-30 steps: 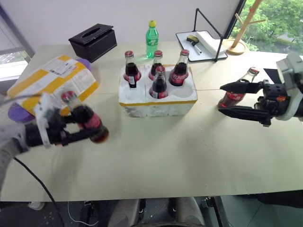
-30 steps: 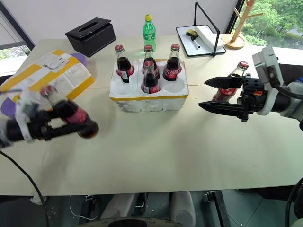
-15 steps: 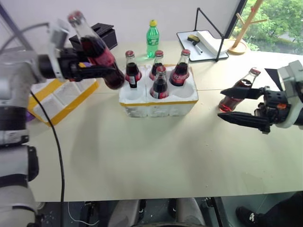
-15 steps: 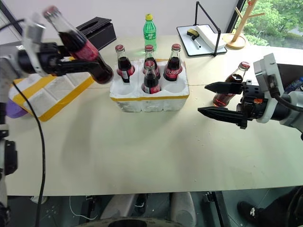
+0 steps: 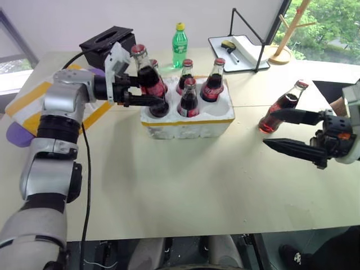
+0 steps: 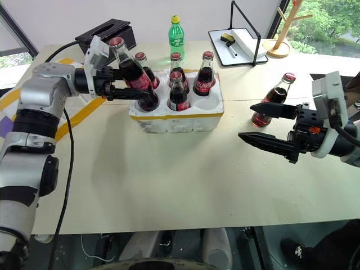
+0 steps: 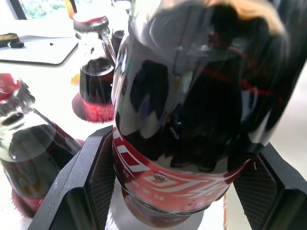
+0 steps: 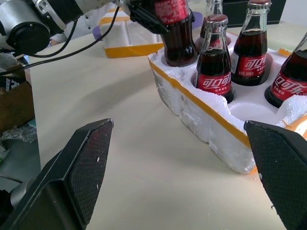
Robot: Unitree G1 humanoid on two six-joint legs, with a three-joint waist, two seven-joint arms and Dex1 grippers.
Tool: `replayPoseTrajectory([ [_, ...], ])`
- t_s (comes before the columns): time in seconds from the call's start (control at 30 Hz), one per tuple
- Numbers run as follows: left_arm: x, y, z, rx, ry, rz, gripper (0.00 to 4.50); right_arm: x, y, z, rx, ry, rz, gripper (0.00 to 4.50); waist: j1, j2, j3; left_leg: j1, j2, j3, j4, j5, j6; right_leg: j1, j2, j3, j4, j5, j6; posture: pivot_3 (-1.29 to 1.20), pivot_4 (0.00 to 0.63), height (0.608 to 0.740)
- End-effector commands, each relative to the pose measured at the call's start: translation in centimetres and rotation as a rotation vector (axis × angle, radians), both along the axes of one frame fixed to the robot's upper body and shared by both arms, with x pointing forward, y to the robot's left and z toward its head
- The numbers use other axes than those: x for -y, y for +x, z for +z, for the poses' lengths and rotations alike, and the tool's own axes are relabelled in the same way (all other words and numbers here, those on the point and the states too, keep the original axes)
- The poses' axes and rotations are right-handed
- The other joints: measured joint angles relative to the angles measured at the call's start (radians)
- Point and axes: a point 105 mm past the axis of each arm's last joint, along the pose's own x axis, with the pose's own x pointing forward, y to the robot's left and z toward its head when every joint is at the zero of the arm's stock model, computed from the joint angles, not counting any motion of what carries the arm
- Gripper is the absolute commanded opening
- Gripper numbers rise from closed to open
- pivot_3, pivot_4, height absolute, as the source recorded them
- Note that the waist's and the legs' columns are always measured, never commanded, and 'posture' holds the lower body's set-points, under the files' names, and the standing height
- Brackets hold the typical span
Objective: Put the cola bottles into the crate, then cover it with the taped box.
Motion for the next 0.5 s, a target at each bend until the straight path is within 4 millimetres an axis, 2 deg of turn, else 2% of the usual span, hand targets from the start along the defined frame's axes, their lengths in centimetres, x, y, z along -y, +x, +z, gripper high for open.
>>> replayPoseTrajectory([
  [0.03, -0.2, -0.3, 0.6, 0.072, 0.043, -0.024, 2.81, -0.1, -0.5, 1.1, 0.056, 0.005, -0.002, 4.50, 0.000, -0.001, 0.000, 0.000, 0.000, 0.000, 0.000, 0.000, 0.000, 0.000, 0.000, 0.000, 0.000, 0.000, 0.000, 0.00, 0.150, 0.736],
  [0.2, -0.9, -0.5, 0.2, 0.060, 0.067, -0.017, 2.81, -0.1, -0.3, 0.7, 0.047, 0.012, -0.010, 4.50, -0.004, -0.001, 0.001, 0.000, 0.000, 0.000, 0.000, 0.000, 0.000, 0.000, 0.000, 0.000, 0.000, 0.000, 0.000, 0.00, 0.150, 0.736],
  [0.4, -0.5, -0.1, -2.4, 0.044, 0.125, 0.006, 2.81, -0.1, 0.5, 0.7, 0.057, 0.022, -0.021, 4.50, -0.005, -0.001, 0.000, 0.000, 0.001, 0.000, 0.000, 0.000, 0.000, 0.000, 0.001, 0.000, 0.000, 0.000, 0.000, 0.00, 0.150, 0.736],
  [0.5, -0.4, 0.0, -3.7, 0.027, 0.131, 0.025, 4.26, 0.0, 0.8, 0.7, 0.060, 0.024, -0.020, 4.50, -0.005, 0.000, 0.000, 0.000, 0.001, 0.000, 0.000, 0.000, 0.000, 0.000, 0.001, 0.000, 0.000, 0.000, 0.000, 0.00, 0.150, 0.736],
])
